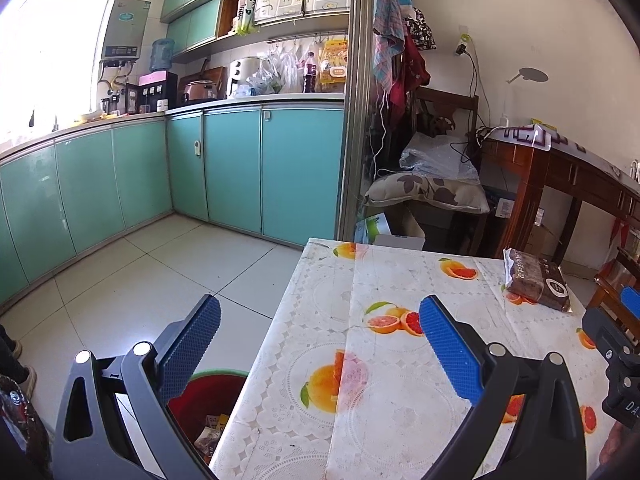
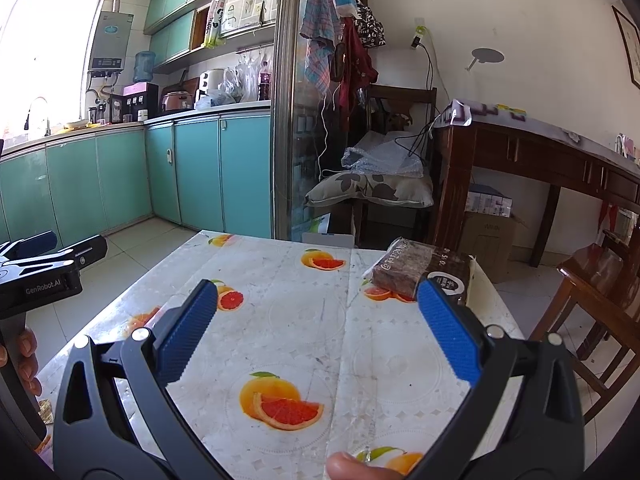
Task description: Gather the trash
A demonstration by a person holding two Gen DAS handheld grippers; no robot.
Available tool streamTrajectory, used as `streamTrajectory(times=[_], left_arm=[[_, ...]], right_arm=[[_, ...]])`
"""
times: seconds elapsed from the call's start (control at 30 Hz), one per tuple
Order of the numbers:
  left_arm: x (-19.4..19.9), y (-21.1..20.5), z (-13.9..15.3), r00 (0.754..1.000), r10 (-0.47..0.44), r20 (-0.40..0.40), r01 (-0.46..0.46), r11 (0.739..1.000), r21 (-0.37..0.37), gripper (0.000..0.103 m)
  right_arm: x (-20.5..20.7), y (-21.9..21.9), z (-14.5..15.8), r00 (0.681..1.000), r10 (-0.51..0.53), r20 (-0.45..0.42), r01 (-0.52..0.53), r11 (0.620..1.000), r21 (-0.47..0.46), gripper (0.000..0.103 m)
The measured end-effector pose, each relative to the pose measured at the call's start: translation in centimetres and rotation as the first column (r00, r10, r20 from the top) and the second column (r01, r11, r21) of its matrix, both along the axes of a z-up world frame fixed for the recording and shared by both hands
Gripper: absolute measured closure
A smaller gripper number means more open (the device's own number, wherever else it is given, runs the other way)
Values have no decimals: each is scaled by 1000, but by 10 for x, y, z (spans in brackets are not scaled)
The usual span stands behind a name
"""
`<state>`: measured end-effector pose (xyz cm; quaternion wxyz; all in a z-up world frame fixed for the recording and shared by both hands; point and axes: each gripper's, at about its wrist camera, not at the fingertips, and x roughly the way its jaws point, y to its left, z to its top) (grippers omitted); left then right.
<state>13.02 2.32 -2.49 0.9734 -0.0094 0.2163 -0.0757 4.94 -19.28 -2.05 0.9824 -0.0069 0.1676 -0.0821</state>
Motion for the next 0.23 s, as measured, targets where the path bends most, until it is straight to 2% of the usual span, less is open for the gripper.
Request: streamTrajectory(times=[0.17,0.23], left_arm=[[1,-8,-4,1000,0,-17,0,1000,29,7],[2,-11,-8,999,15,-38,-14,1000,26,7]], right_arm=[[2,-1,-2,1000,3,-17,-3,1000,0,4],[8,-6,-6,998,2,-68,-2,1000,5,4]])
